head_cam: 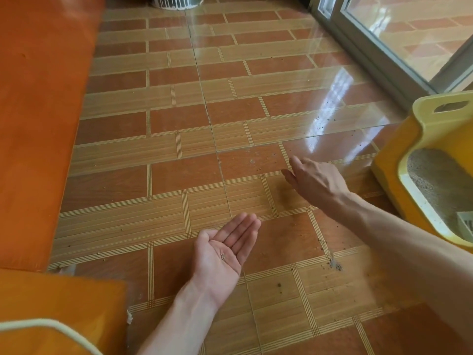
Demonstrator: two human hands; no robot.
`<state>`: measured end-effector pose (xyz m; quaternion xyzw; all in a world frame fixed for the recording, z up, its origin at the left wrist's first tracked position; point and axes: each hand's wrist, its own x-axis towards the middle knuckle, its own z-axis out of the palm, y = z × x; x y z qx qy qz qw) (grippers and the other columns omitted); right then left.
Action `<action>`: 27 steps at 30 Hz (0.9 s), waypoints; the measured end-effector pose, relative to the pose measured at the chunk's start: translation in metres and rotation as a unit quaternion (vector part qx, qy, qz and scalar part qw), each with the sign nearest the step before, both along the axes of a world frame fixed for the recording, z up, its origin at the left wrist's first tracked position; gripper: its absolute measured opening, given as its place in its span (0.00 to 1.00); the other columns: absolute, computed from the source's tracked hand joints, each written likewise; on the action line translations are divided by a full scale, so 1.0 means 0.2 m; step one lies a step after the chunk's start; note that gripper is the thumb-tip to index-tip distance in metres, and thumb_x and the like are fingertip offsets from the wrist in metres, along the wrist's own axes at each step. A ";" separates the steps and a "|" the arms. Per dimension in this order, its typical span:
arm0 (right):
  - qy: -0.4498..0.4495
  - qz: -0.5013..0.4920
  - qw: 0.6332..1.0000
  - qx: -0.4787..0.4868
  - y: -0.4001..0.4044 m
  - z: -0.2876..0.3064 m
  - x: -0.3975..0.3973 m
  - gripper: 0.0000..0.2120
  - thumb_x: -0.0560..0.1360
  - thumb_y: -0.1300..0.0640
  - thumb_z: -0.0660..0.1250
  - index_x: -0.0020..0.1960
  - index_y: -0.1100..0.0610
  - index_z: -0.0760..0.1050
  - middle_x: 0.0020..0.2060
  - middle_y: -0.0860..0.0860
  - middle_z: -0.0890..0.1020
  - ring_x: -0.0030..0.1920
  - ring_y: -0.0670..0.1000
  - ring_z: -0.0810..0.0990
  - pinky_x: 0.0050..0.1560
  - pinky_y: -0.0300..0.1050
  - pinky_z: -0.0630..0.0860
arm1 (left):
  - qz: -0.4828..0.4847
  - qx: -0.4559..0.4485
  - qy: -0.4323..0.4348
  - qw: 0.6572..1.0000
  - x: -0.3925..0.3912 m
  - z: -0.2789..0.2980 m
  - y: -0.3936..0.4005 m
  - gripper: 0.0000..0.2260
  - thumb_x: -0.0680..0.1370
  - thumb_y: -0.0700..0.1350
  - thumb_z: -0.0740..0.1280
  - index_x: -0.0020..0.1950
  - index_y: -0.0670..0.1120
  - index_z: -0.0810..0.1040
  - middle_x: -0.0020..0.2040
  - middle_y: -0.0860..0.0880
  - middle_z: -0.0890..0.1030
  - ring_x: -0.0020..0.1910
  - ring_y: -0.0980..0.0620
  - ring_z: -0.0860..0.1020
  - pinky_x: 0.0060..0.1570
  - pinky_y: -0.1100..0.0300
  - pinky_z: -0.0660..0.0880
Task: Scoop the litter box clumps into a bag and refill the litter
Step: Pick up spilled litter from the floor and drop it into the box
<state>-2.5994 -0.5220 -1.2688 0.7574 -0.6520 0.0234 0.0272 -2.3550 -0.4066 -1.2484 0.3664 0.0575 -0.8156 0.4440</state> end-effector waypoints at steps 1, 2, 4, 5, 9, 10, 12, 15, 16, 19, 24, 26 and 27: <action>0.039 0.013 0.999 0.005 -0.04 -0.02 -0.01 0.18 0.84 0.41 0.49 0.53 0.55 0.68 0.40 0.53 0.78 0.32 0.52 0.75 0.31 0.46 0.74 | 0.001 0.000 -0.001 1.000 0.00 0.00 0.00 0.25 0.82 0.44 0.49 0.59 0.30 0.81 0.62 0.33 0.82 0.60 0.37 0.83 0.58 0.47 0.79; 0.067 0.027 0.997 0.009 -0.07 -0.03 0.00 0.19 0.84 0.41 0.50 0.57 0.55 0.68 0.43 0.54 0.79 0.35 0.52 0.76 0.33 0.46 0.73 | 0.002 0.001 -0.001 1.000 0.00 0.00 -0.01 0.25 0.82 0.44 0.49 0.59 0.30 0.81 0.62 0.33 0.82 0.60 0.37 0.83 0.58 0.47 0.79; 0.082 0.039 0.996 0.012 -0.11 -0.03 0.01 0.20 0.84 0.41 0.49 0.61 0.55 0.68 0.46 0.55 0.80 0.38 0.54 0.78 0.34 0.46 0.72 | 0.006 0.005 -0.002 1.000 0.00 0.00 -0.01 0.25 0.82 0.44 0.49 0.59 0.30 0.81 0.62 0.33 0.82 0.60 0.37 0.83 0.58 0.47 0.79; 0.088 0.039 0.995 0.013 -0.14 -0.04 0.02 0.19 0.85 0.41 0.48 0.61 0.55 0.68 0.46 0.56 0.80 0.38 0.54 0.79 0.34 0.46 0.72 | 0.005 0.007 -0.005 1.000 0.00 0.00 -0.01 0.26 0.82 0.44 0.49 0.59 0.30 0.81 0.62 0.33 0.82 0.60 0.37 0.83 0.58 0.47 0.79; 0.112 0.100 0.987 0.055 -0.17 -0.03 0.08 0.09 0.86 0.55 0.51 0.57 0.57 0.68 0.37 0.51 0.74 0.33 0.51 0.77 0.34 0.47 0.78 | 0.004 0.016 -0.005 1.000 0.01 -0.01 -0.01 0.26 0.82 0.44 0.49 0.60 0.30 0.81 0.62 0.33 0.82 0.60 0.37 0.83 0.58 0.48 0.80; 0.113 0.124 0.984 0.063 -0.15 -0.02 0.09 0.07 0.86 0.57 0.52 0.55 0.57 0.67 0.35 0.50 0.72 0.33 0.51 0.76 0.34 0.46 0.78 | 0.005 0.017 -0.002 1.000 0.01 -0.01 -0.01 0.26 0.82 0.44 0.49 0.60 0.30 0.81 0.62 0.33 0.82 0.60 0.37 0.83 0.58 0.48 0.80; 0.104 0.163 0.979 0.063 -0.11 -0.01 0.09 0.06 0.86 0.58 0.53 0.51 0.56 0.64 0.34 0.48 0.68 0.32 0.51 0.75 0.31 0.45 0.73 | 0.010 0.019 0.005 1.000 0.01 -0.01 -0.02 0.25 0.81 0.44 0.49 0.62 0.31 0.80 0.62 0.33 0.82 0.60 0.37 0.83 0.58 0.48 0.80; 0.075 0.205 0.975 0.042 -0.02 -0.02 0.10 0.08 0.85 0.55 0.51 0.48 0.55 0.62 0.33 0.49 0.68 0.31 0.53 0.73 0.29 0.47 0.70 | 0.010 0.019 0.006 1.000 0.01 0.00 -0.02 0.24 0.81 0.44 0.49 0.64 0.31 0.78 0.62 0.34 0.82 0.61 0.37 0.82 0.58 0.48 0.80; 0.061 0.215 0.974 0.032 0.01 -0.02 0.11 0.09 0.85 0.54 0.51 0.47 0.55 0.63 0.34 0.50 0.70 0.31 0.53 0.73 0.29 0.48 0.72 | 0.011 0.019 0.004 1.000 0.01 0.00 -0.01 0.24 0.81 0.44 0.49 0.64 0.31 0.78 0.62 0.34 0.82 0.61 0.37 0.82 0.59 0.48 0.79; 0.019 0.216 0.976 0.005 0.09 -0.03 0.13 0.17 0.84 0.43 0.51 0.49 0.54 0.69 0.36 0.50 0.76 0.33 0.52 0.76 0.32 0.48 0.77 | 0.012 0.020 0.003 1.000 0.01 0.01 -0.01 0.24 0.81 0.44 0.49 0.64 0.31 0.78 0.62 0.34 0.82 0.61 0.37 0.82 0.59 0.48 0.79; 0.035 0.214 0.976 0.011 0.18 -0.04 0.12 0.11 0.84 0.49 0.56 0.53 0.56 0.70 0.39 0.53 0.76 0.34 0.54 0.76 0.37 0.53 0.80 | 0.017 0.017 0.003 1.000 0.02 0.02 -0.01 0.24 0.81 0.43 0.49 0.64 0.31 0.78 0.62 0.34 0.82 0.61 0.37 0.82 0.59 0.48 0.79; 0.051 0.198 0.978 0.028 0.21 -0.03 0.13 0.07 0.84 0.53 0.58 0.55 0.57 0.69 0.40 0.54 0.76 0.36 0.55 0.77 0.39 0.53 0.80 | 0.020 0.013 0.002 1.000 0.02 0.03 -0.01 0.24 0.82 0.43 0.49 0.64 0.31 0.78 0.62 0.34 0.82 0.61 0.37 0.83 0.59 0.48 0.80; 0.058 0.181 0.981 0.038 0.23 -0.02 0.13 0.06 0.84 0.54 0.58 0.55 0.57 0.69 0.41 0.54 0.77 0.37 0.56 0.78 0.41 0.52 0.79 | 0.021 0.012 0.002 1.000 0.02 0.04 0.00 0.24 0.82 0.43 0.49 0.64 0.31 0.78 0.62 0.34 0.82 0.61 0.37 0.83 0.58 0.48 0.80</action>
